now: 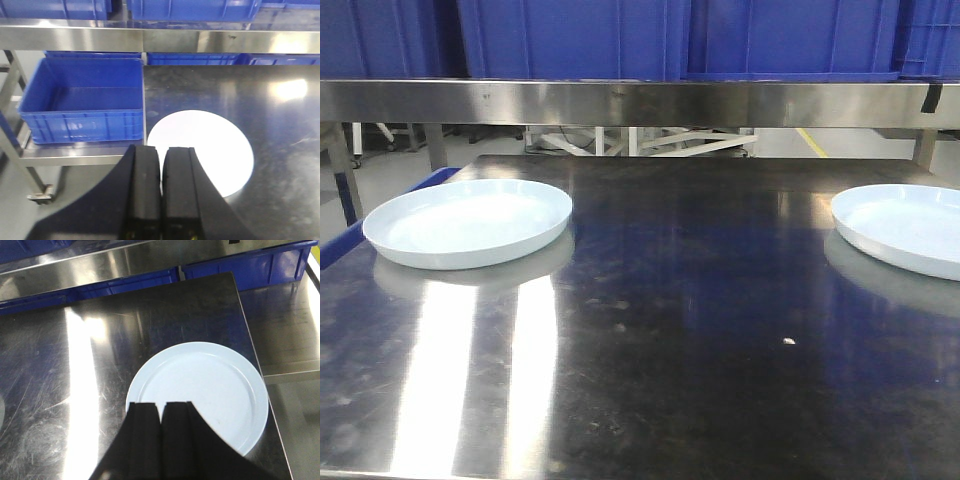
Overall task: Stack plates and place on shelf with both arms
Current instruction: 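Move the left gripper down to the rim of the nearer white plate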
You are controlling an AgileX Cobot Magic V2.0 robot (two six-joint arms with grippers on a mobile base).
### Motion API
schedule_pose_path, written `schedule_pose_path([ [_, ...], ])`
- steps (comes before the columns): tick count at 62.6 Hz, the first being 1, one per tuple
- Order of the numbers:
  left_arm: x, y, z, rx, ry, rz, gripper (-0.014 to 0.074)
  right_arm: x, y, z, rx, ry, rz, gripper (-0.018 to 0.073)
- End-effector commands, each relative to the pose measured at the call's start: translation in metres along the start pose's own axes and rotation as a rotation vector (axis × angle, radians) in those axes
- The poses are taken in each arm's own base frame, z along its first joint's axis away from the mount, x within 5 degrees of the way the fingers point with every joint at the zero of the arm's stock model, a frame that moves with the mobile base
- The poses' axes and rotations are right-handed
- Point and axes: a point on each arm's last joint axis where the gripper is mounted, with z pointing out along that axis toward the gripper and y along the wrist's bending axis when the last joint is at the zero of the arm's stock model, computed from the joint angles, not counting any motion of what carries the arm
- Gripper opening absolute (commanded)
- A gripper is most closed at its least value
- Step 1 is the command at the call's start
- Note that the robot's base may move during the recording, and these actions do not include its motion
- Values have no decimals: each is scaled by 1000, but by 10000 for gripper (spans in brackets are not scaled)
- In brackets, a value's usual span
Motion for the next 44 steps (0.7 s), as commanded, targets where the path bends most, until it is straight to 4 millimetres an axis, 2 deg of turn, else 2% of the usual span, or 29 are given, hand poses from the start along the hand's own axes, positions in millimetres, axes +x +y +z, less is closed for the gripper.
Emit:
schedule_pose_path([
  [1,-16,-4,-6,35,-101,-46,88,-20,5,-7,-26,-126,-3,57],
  [6,-16,-5,-6,46,-101,-61,88,-19,5,-7,-24,-116,-3,64],
  [11,-16,-6,-7,56,-100,-76,88,-18,4,-7,-22,-106,-5,141],
  [19,-16,-7,0,75,-83,-109,90,-14,4,-6,-16,-70,-5,464],
  [23,-16,-8,4,86,-73,-130,131,-12,4,-6,-13,-40,-6,555],
  [26,-16,-8,8,87,-61,-138,187,-10,4,-6,-12,-26,-6,565],
  [30,-15,-8,15,88,-43,-147,308,-10,4,-6,-10,-20,-6,547],
  [32,-14,-7,20,85,-26,-149,400,-10,4,-6,-11,-22,-6,539],
  [36,-12,-6,33,79,16,-154,507,-10,4,-6,-12,-26,-6,531],
  [39,-10,-5,43,74,45,-158,537,-10,4,-6,-12,-26,-6,530],
  [44,-7,-2,64,60,85,-167,528,-10,4,-6,-11,-23,-6,530],
])
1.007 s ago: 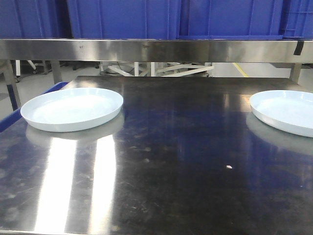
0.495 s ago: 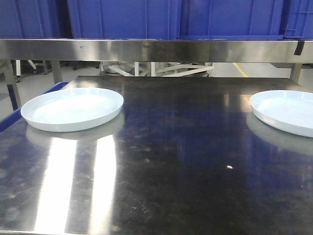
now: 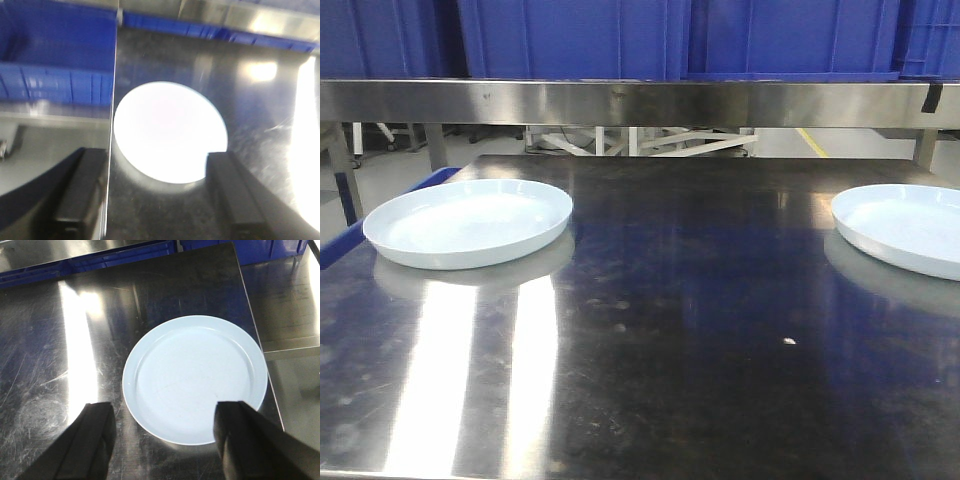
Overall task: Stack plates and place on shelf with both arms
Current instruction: 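Move the left gripper down to the rim of the nearer white plate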
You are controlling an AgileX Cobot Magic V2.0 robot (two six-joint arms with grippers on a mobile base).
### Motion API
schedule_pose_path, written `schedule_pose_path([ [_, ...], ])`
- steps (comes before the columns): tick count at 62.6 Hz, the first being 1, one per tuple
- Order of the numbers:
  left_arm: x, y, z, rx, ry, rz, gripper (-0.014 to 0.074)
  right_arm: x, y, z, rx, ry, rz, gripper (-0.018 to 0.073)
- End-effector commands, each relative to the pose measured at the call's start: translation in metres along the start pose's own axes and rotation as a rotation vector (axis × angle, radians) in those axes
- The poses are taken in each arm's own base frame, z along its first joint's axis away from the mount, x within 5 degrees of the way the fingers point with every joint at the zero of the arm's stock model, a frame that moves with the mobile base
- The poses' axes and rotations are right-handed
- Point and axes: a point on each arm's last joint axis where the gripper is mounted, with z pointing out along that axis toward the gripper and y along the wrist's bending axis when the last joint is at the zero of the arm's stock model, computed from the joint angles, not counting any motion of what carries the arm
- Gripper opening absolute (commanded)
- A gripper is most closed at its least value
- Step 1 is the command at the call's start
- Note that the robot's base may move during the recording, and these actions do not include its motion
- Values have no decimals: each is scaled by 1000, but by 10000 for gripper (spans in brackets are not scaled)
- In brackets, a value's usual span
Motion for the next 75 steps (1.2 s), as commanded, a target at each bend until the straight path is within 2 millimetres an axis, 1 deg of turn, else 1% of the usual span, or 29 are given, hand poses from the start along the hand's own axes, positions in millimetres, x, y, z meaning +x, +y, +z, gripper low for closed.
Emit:
schedule_pose_path([
  [1,-16,-1,13,8,-72,-28,528,-17,5,-7,-24,-107,-8,530],
  [9,-16,7,56,-13,-30,-80,528,-17,5,-7,-24,-104,-8,530],
  [19,-20,14,103,-27,57,-120,528,-16,5,-7,-22,-98,-8,530],
  [25,-27,16,125,-32,90,-123,528,-16,5,-7,-22,-98,-8,530],
  [34,-37,18,153,-37,113,-123,528,-16,5,-7,-22,-96,-8,530],
  [44,-42,21,180,-39,156,-125,528,-15,4,-7,-21,-92,-8,530],
  [56,-36,27,210,-49,213,-133,528,-15,4,-7,-21,-88,-8,530],
  [75,-20,35,234,-67,280,-142,528,-14,4,-7,-18,-73,-8,530],
])
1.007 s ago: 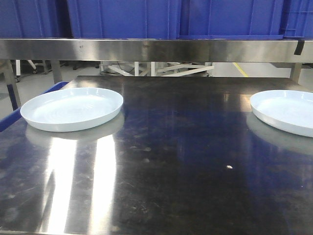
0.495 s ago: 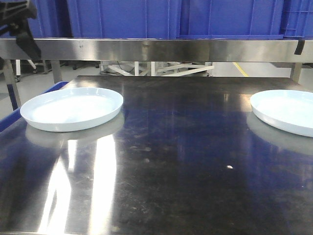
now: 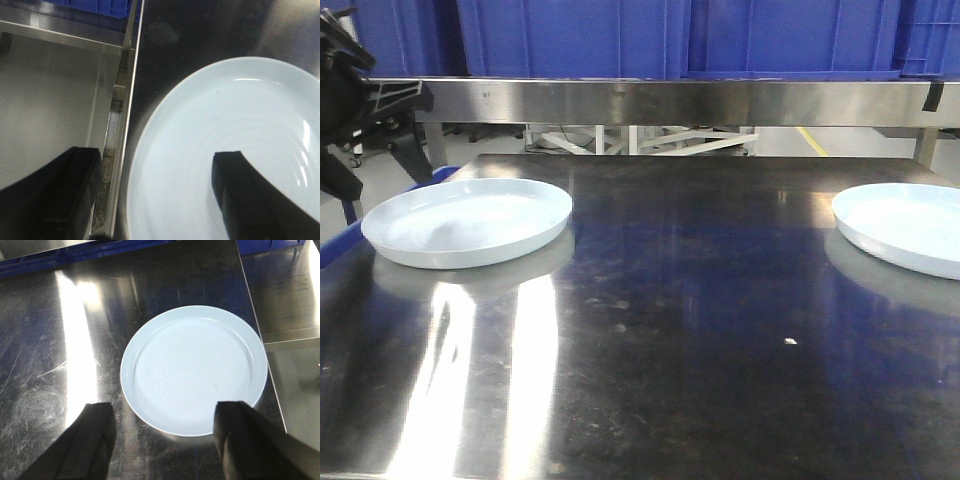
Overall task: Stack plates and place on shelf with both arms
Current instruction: 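Move the left gripper down to the rim of the nearer white plate, then close the left gripper on the white plate's rim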
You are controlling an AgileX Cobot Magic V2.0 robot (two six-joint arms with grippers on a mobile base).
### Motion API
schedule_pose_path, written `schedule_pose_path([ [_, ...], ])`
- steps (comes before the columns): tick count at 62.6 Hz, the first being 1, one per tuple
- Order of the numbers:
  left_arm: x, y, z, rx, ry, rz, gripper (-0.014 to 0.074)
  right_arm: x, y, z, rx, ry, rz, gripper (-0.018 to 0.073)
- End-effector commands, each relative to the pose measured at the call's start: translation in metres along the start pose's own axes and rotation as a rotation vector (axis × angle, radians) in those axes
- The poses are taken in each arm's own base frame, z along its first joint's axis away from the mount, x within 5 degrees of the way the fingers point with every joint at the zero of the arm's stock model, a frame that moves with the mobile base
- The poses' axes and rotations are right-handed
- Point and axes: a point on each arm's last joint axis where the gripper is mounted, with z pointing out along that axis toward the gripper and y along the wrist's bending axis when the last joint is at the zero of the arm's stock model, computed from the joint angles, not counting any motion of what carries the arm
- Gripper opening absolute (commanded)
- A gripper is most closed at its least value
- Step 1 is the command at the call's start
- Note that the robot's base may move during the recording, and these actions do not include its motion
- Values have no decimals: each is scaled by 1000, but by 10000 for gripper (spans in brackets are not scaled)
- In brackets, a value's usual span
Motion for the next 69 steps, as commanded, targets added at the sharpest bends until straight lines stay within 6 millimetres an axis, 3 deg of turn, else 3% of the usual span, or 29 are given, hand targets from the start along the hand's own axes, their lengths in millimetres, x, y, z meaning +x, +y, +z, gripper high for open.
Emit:
schedule_pose_path([
  [1,-15,-9,-16,27,-94,1,528,-16,5,-7,-24,-105,-7,530],
  [26,-12,-6,-6,9,-65,18,519,-16,5,-7,-23,-104,-7,530],
  [44,-9,-4,-6,-12,-31,58,372,-16,5,-7,-24,-104,-6,530],
  [54,-9,-4,-6,-12,-31,58,70,-16,5,-7,-24,-104,-6,530],
  [57,-9,-4,-6,-14,-31,60,104,-16,5,-7,-24,-104,-6,530],
  [69,-12,-7,-16,-5,-51,61,87,-16,5,-7,-24,-104,-6,530],
])
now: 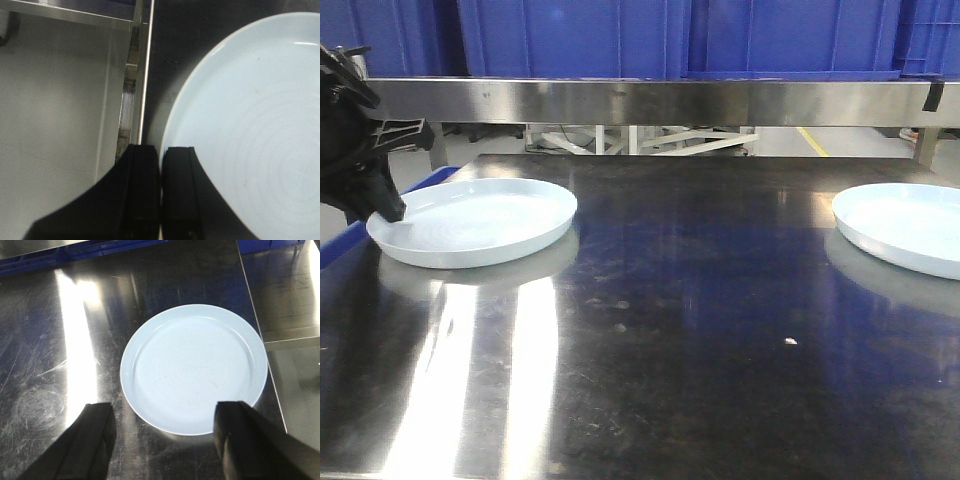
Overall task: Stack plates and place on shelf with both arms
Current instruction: 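Close the left gripper on the white plate's rim, then lift the plate with the left gripper and lower it at table center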
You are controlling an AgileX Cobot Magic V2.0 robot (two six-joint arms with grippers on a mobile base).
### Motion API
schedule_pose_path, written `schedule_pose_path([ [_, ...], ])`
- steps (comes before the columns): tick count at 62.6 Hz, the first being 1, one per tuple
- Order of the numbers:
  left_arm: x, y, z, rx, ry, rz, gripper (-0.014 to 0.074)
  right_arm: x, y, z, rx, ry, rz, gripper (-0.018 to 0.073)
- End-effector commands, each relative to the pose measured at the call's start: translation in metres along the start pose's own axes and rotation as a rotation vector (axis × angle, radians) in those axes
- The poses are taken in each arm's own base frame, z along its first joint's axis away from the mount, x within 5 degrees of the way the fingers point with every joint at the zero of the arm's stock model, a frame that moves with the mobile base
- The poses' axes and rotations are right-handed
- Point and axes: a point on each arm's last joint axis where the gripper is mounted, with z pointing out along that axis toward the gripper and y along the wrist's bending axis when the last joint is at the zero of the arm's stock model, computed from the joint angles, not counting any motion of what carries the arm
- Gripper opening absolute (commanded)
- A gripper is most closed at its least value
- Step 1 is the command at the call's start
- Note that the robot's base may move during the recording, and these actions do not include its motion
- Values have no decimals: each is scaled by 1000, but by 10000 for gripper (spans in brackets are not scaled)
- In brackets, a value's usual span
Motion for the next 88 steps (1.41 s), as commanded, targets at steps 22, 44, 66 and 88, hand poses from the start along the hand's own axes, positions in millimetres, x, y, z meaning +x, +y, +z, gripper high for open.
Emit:
schedule_pose_path([
  [22,-32,-27,-85,110,-233,-23,87,-16,5,-7,-24,-104,-6,530],
  [44,-25,-103,-95,290,-249,51,87,-16,5,-7,-24,-105,-6,530],
  [66,4,-173,-85,404,-262,166,89,-16,5,-7,-24,-105,-6,530],
  [88,8,-179,-59,389,-240,167,90,-16,5,-7,-23,-99,-6,530],
])
